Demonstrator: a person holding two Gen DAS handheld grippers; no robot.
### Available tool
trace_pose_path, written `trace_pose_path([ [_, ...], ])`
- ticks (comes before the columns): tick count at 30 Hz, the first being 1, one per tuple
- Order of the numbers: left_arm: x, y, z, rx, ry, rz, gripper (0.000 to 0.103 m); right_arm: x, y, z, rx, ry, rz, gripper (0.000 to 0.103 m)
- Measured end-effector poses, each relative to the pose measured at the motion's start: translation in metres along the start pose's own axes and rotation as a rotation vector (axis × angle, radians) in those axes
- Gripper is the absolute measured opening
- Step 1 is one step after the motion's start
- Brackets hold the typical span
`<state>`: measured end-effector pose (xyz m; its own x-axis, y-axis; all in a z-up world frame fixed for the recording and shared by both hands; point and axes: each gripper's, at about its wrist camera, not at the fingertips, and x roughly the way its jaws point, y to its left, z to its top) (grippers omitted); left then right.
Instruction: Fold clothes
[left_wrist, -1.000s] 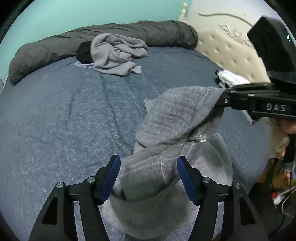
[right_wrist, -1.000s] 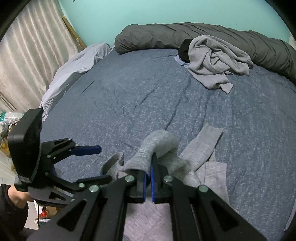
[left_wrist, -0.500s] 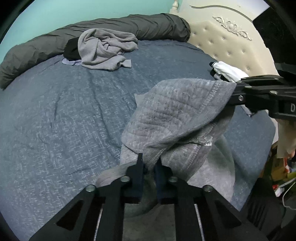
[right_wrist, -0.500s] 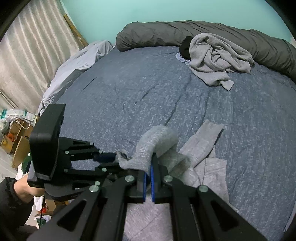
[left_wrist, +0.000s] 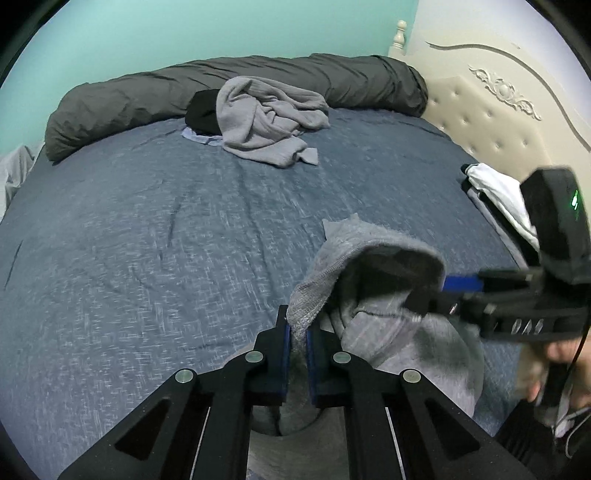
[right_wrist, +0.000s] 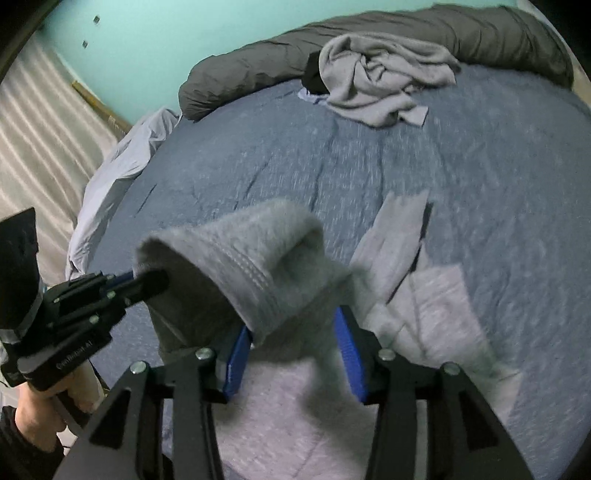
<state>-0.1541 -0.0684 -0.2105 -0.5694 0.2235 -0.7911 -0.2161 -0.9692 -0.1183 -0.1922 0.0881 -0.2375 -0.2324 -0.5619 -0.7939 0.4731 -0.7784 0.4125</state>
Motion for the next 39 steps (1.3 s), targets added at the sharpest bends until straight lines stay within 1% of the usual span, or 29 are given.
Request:
trace_pose_path([
  [7, -0.005, 0.002, 0.001, -0.03, -0.028, 0.016, 0.007, 0.028, 0.0, -0.013, 0.118, 0.034, 0.074, 0.045],
  [8, -0.006, 0.002, 0.001, -0.028, -0.03, 0.018, 0.007, 0.029, -0.002, -0.015, 0.135, 0.025, 0.078, 0.043],
  [9, -0.008, 0.002, 0.001, -0.026, -0.034, 0.023, 0.007, 0.028, -0.003, -0.016, 0.147, 0.009, 0.077, 0.037],
  [10, -0.01, 0.001, 0.001, -0.024, -0.039, 0.027, 0.007, 0.026, -0.004, -0.016, 0.15, -0.006, 0.077, 0.016],
  [11, -0.013, 0.003, 0.002, -0.027, -0.045, 0.028, 0.007, 0.023, -0.005, -0.016, 0.152, -0.02, 0.076, 0.01],
  [14, -0.025, 0.007, 0.003, -0.046, -0.072, 0.045, 0.007, 0.01, -0.005, -0.015, 0.128, -0.068, 0.076, 0.007],
  [15, -0.029, 0.008, 0.003, -0.052, -0.082, 0.051, 0.007, 0.003, -0.002, -0.013, 0.103, -0.085, 0.061, 0.007],
  [19, -0.052, 0.007, 0.009, -0.059, -0.123, 0.073, 0.006, -0.047, 0.011, -0.002, 0.015, -0.188, 0.005, 0.007],
  [21, -0.065, 0.004, 0.013, -0.065, -0.15, 0.083, 0.006, -0.066, 0.017, 0.003, -0.019, -0.223, -0.013, 0.006],
  [24, -0.096, -0.011, 0.027, -0.053, -0.206, 0.108, 0.006, -0.105, 0.03, 0.014, -0.088, -0.267, -0.031, 0.006],
  [26, -0.12, -0.023, 0.038, -0.038, -0.248, 0.121, 0.006, -0.136, 0.037, 0.021, -0.112, -0.311, -0.038, 0.006],
  [28, -0.141, -0.033, 0.049, -0.035, -0.28, 0.117, 0.006, -0.169, 0.045, 0.027, -0.136, -0.357, -0.049, 0.006],
  [30, -0.17, -0.044, 0.063, -0.034, -0.328, 0.12, 0.006, -0.203, 0.053, 0.034, -0.159, -0.403, -0.059, 0.006],
  [32, -0.202, -0.053, 0.081, -0.043, -0.379, 0.113, 0.006, -0.247, 0.067, 0.043, -0.193, -0.459, -0.077, 0.006],
  [33, -0.22, -0.058, 0.09, -0.047, -0.404, 0.11, 0.006, -0.261, 0.072, 0.045, -0.207, -0.475, -0.082, 0.006],
  [35, -0.254, -0.068, 0.107, -0.055, -0.447, 0.099, 0.006, -0.306, 0.09, 0.053, -0.25, -0.532, -0.104, 0.006],
  [39, -0.306, -0.083, 0.134, -0.055, -0.464, 0.086, 0.006, -0.375, 0.117, 0.064, -0.305, -0.611, -0.138, 0.006],
])
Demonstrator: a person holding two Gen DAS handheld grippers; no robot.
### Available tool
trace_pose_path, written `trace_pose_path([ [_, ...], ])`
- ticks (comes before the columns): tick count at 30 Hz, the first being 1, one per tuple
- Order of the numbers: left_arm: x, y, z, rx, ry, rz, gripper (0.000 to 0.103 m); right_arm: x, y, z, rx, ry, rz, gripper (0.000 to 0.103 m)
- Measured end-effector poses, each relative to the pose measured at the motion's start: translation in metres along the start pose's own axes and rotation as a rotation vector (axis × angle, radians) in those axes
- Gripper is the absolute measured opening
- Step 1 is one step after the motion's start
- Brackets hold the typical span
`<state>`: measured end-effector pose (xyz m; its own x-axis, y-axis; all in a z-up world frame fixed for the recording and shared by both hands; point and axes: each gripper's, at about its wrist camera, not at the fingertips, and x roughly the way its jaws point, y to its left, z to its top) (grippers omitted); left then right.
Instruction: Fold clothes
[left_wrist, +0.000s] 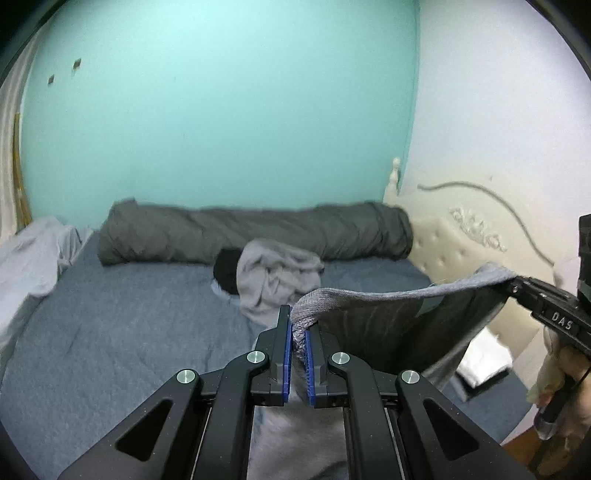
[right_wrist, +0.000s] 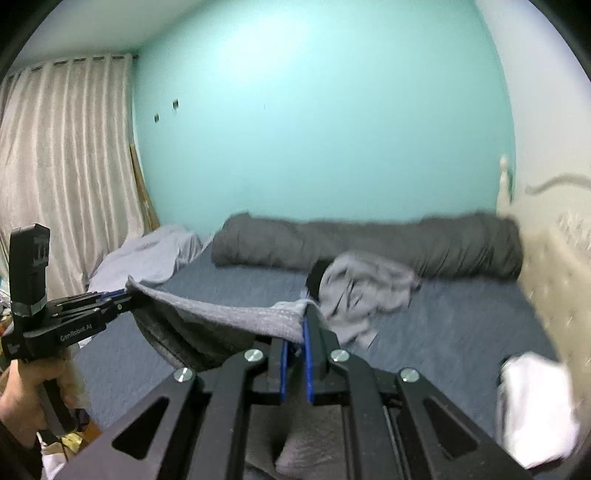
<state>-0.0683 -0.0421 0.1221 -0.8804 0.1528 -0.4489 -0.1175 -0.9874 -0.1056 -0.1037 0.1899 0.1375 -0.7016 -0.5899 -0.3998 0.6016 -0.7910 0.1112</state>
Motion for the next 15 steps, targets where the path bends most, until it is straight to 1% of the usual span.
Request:
trace_pose_path([
  [1, -0.011, -0.006, 0.012, 0.022, -0.019, 0.026, 0.006, -0.014, 0.004, 0.017, -0.025, -0.016, -0.001, 0.006],
  [3, -0.023, -0.011, 0.023, 0.018, -0.039, 0.033, 0.006, -0.029, 0.011, 0.032, -0.066, -0.026, -0.002, 0.006],
  [4, -0.026, -0.015, 0.026, 0.024, -0.045, 0.05, 0.006, -0.037, 0.015, 0.041, -0.09, -0.03, -0.001, 0.006],
  [6, -0.025, -0.017, 0.02, 0.027, -0.031, 0.053, 0.007, -0.041, 0.019, 0.044, -0.103, -0.015, 0.004, 0.006],
  [8, -0.02, -0.017, 0.009, 0.021, -0.01, 0.049, 0.008, -0.037, 0.017, 0.036, -0.105, 0.007, 0.006, 0.006],
  [9, -0.016, -0.016, 0.002, 0.02, 0.005, 0.047, 0.008, -0.034, 0.016, 0.03, -0.103, 0.015, 0.006, 0.006],
  [11, 0.0, -0.017, -0.022, 0.041, 0.056, 0.057, 0.009, -0.022, 0.013, 0.012, -0.09, 0.05, 0.013, 0.006],
  [13, 0.021, -0.015, -0.052, 0.053, 0.107, 0.054, 0.009, -0.006, 0.009, -0.009, -0.074, 0.086, 0.022, 0.006],
  [15, 0.041, -0.011, -0.081, 0.033, 0.154, 0.039, 0.01, 0.004, 0.006, -0.026, -0.056, 0.107, 0.032, 0.006],
])
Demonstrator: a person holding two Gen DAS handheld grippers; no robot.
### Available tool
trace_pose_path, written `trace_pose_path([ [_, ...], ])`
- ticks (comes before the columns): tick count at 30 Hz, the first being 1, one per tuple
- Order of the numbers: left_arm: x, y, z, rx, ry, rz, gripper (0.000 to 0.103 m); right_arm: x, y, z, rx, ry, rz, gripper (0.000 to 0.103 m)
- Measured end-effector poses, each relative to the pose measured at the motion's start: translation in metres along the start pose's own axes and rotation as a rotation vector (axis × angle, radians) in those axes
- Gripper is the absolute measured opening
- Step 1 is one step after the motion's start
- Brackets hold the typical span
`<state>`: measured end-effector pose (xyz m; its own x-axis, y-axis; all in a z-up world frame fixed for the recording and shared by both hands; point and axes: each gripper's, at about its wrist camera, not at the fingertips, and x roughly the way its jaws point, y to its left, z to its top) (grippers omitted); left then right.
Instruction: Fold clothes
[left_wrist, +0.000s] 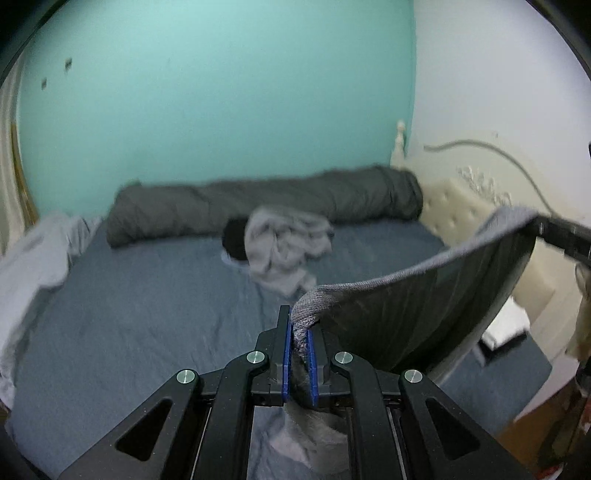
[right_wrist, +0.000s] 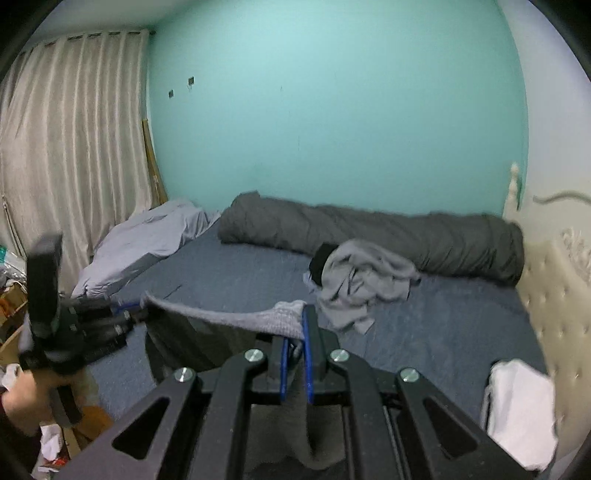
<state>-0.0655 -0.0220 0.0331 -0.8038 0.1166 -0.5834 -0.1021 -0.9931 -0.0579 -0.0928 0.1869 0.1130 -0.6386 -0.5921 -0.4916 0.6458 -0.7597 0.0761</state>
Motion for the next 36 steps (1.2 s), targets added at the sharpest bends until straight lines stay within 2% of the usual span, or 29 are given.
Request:
trace_pose_path([
  [4, 0.046, 0.005, -0.051, -0.03, 0.088, -0.033, 0.014, 0.033, 0.0, -0.033, 0.005, 0.072, 0.014, 0.006],
  [6, 0.066, 0.008, -0.073, -0.051, 0.116, -0.043, 0.027, 0.047, 0.0, -0.048, 0.005, 0.101, 0.017, 0.006],
  [10, 0.096, 0.013, -0.115, -0.102, 0.165, -0.08, 0.028, 0.07, 0.004, -0.072, -0.017, 0.15, 0.017, 0.006],
  [12, 0.107, 0.014, -0.132, -0.122, 0.179, -0.092, 0.042, 0.077, 0.005, -0.081, -0.027, 0.165, 0.02, 0.006],
  [14, 0.114, 0.021, -0.146, -0.152, 0.185, -0.112, 0.046, 0.082, 0.006, -0.087, -0.037, 0.175, 0.022, 0.006],
  [19, 0.123, 0.033, -0.156, -0.191, 0.184, -0.133, 0.049, 0.087, 0.009, -0.093, -0.063, 0.178, 0.031, 0.006],
  [23, 0.121, 0.038, -0.161, -0.175, 0.181, -0.163, 0.058, 0.087, 0.005, -0.097, -0.063, 0.181, 0.024, 0.006],
  [25, 0.121, 0.041, -0.163, -0.173, 0.186, -0.174, 0.059, 0.088, 0.001, -0.098, -0.056, 0.182, 0.022, 0.006],
  [32, 0.105, 0.056, -0.164, -0.273, 0.151, -0.248, 0.059, 0.09, -0.009, -0.103, -0.03, 0.19, 0.017, 0.006],
  [35, 0.102, 0.053, -0.168, -0.286, 0.173, -0.302, 0.062, 0.091, -0.013, -0.104, -0.02, 0.192, 0.019, 0.006],
  [36, 0.102, 0.05, -0.17, -0.268, 0.184, -0.296, 0.062, 0.092, -0.014, -0.104, -0.019, 0.192, 0.018, 0.006],
])
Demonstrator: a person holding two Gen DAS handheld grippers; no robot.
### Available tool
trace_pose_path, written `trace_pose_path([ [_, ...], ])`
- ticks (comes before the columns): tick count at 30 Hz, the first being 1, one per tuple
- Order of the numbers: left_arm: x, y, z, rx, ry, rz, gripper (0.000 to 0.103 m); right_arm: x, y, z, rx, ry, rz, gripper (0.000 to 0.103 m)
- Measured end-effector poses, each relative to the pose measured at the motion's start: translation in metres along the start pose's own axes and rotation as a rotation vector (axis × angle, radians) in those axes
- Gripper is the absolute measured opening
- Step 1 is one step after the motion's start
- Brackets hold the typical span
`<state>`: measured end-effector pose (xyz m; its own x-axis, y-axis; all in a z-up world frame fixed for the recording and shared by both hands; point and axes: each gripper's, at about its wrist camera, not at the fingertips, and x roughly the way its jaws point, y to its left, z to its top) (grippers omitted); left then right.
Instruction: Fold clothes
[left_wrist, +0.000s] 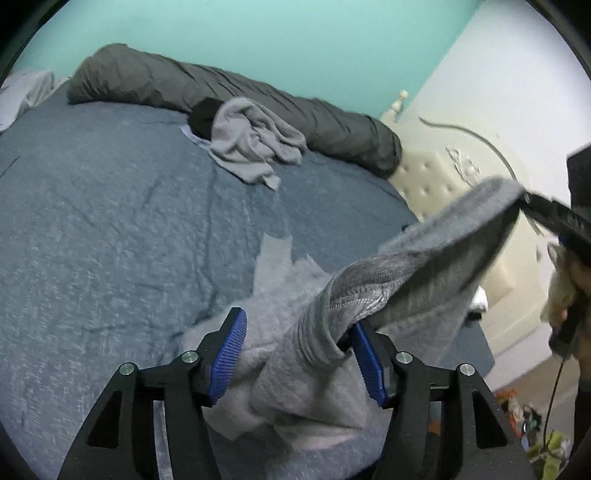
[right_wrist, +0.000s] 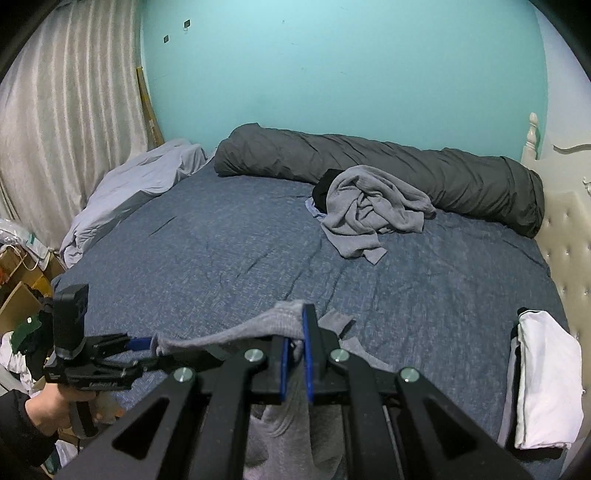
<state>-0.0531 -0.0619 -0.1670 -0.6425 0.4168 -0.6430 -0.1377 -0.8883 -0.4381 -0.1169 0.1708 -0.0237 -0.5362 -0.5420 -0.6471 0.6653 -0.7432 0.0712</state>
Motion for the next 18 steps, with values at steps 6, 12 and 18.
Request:
trace_pose_path([
  [6, 0.007, -0.001, -0.008, -0.012, 0.025, 0.0, 0.062, 0.004, 0.0, 0.0, 0.019, 0.005, 0.011, 0.006],
  [12, -0.004, 0.005, -0.003, -0.046, -0.026, -0.004, 0.062, 0.006, -0.003, -0.001, 0.019, 0.009, 0.007, 0.006],
  [18, 0.003, -0.007, -0.007, -0.042, -0.009, -0.029, 0.062, 0.009, 0.0, -0.003, 0.021, 0.018, 0.01, 0.006],
])
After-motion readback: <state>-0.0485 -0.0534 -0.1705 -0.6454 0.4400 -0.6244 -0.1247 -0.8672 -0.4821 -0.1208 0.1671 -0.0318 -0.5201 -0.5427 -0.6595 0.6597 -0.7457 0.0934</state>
